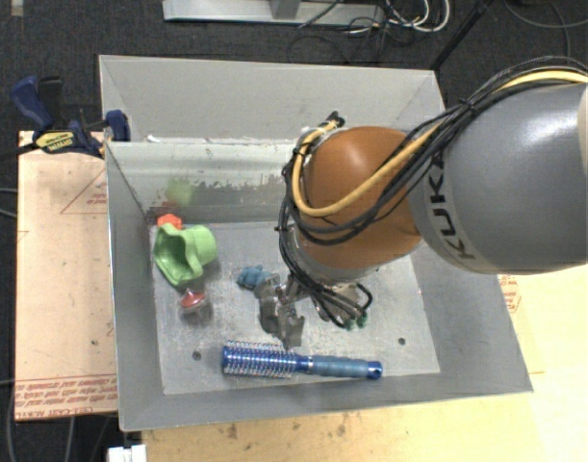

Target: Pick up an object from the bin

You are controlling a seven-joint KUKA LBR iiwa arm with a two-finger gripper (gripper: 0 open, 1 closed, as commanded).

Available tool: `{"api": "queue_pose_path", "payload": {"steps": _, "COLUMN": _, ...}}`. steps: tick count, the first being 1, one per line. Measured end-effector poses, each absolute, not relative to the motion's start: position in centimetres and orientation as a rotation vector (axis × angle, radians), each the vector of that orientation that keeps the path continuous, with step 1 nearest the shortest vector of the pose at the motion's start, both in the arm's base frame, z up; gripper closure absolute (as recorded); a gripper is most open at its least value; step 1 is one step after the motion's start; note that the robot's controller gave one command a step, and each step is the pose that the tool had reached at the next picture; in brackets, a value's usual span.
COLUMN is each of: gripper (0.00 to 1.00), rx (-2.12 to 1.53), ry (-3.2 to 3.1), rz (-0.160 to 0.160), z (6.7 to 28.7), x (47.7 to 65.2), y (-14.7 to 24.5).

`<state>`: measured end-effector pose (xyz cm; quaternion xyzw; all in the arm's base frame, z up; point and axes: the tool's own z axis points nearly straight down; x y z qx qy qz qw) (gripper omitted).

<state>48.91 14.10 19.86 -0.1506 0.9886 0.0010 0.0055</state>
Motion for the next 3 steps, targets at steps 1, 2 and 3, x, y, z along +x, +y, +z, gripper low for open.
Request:
{"api": "queue_pose_path", "payload": {"steps": 1, "gripper": 1.00, "rx": -0.514, "ry": 3.095, "rz": 0.002, "z": 18.2, "x": 52.0, "y": 13.6}}
{"api": "queue_pose_path", "payload": {"steps": 2, "gripper": 0.00, "rx": -0.514, "ry": 3.096, "rz": 0.003, "z": 18.3, "x": 51.8, "y": 13.6}}
{"api": "queue_pose_path", "payload": {"steps": 3, "gripper": 0.00, "rx": -0.511, "ry": 3.101, "rz": 0.003, "z": 7.1, "x": 49.2, "y": 13.9}}
